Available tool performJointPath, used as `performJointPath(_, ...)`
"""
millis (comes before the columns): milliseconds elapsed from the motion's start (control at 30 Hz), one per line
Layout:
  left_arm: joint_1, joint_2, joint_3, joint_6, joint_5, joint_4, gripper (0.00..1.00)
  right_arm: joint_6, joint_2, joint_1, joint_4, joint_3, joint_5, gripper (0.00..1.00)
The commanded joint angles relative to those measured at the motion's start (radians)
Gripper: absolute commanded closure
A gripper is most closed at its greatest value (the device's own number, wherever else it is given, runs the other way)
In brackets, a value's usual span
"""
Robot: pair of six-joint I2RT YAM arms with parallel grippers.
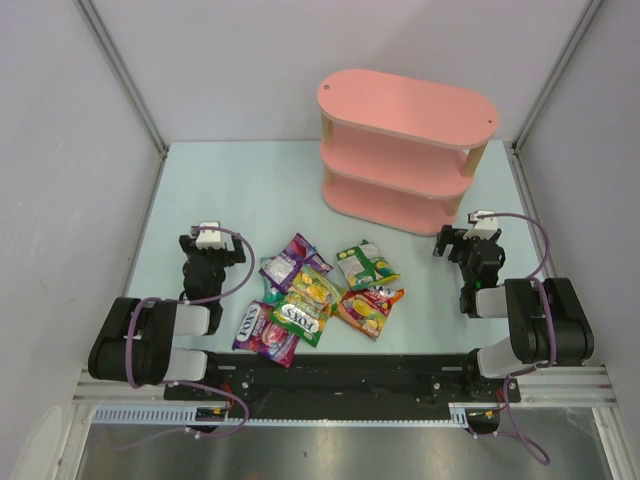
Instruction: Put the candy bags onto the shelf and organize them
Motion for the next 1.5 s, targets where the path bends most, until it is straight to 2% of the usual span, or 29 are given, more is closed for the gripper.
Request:
performJointPath(0, 0.004, -0.010, 0.022, 0.000, 0.012, 0.042, 0.00, -0.005, 0.004, -0.003, 0.040, 0.014, 0.008, 0.00)
performJointPath(667, 0.014, -0.013, 0.026, -0.012, 0.015, 0.034, 0.00, -0.015, -0.027, 0.004, 0.032, 0.011, 0.010, 0.00)
performJointPath(700, 0.009, -0.016, 0.019, -0.007, 0.000, 0.051, 0.00, -0.015, -0.100, 0.015, -0.027, 0.012, 0.030, 0.00)
performJointPath(733, -0.009, -0.027, 0.017, -0.010, -0.110, 0.048, 0.00, -0.012, -0.138, 0.021, -0.091, 0.038, 0.053, 0.00)
performJointPath(800, -0.063, -0.144, 0.055, -0.003, -0.208, -0.114, 0.00, 0.024, -0.209, 0.027, -0.255, 0.072, 0.093, 0.00)
performJointPath(900, -0.078, -0.298, 0.184, -0.088, -0.259, -0.493, 0.00, 0.072, -0.292, 0.031, -0.319, 0.083, 0.068, 0.00)
performJointPath(967, -0.085, -0.337, 0.227, -0.156, -0.243, -0.587, 0.00, 0.124, -0.341, 0.031, -0.346, 0.084, 0.073, 0.00)
performJointPath(1033, -0.101, -0.392, 0.247, -0.203, -0.236, -0.686, 0.00, 0.260, -0.384, 0.031, -0.392, 0.094, 0.105, 0.00)
performJointPath(1133, -0.112, -0.469, 0.314, -0.291, -0.187, -0.877, 0.00, 0.400, -0.436, 0.035, -0.585, 0.140, 0.153, 0.00)
performJointPath(1233, -0.115, -0.562, 0.318, -0.360, -0.114, -0.944, 0.00, 0.409, -0.478, 0.041, -0.714, 0.149, 0.128, 0.00)
performJointPath(1367, -0.115, -0.772, 0.292, -0.463, -0.109, -1.024, 0.00, 0.419, -0.605, 0.034, -0.842, 0.149, 0.104, 0.00)
performJointPath(1467, -0.115, -0.814, 0.327, -0.475, -0.048, -1.108, 0.00, 0.428, -0.669, 0.011, -0.938, 0.163, 0.068, 0.00)
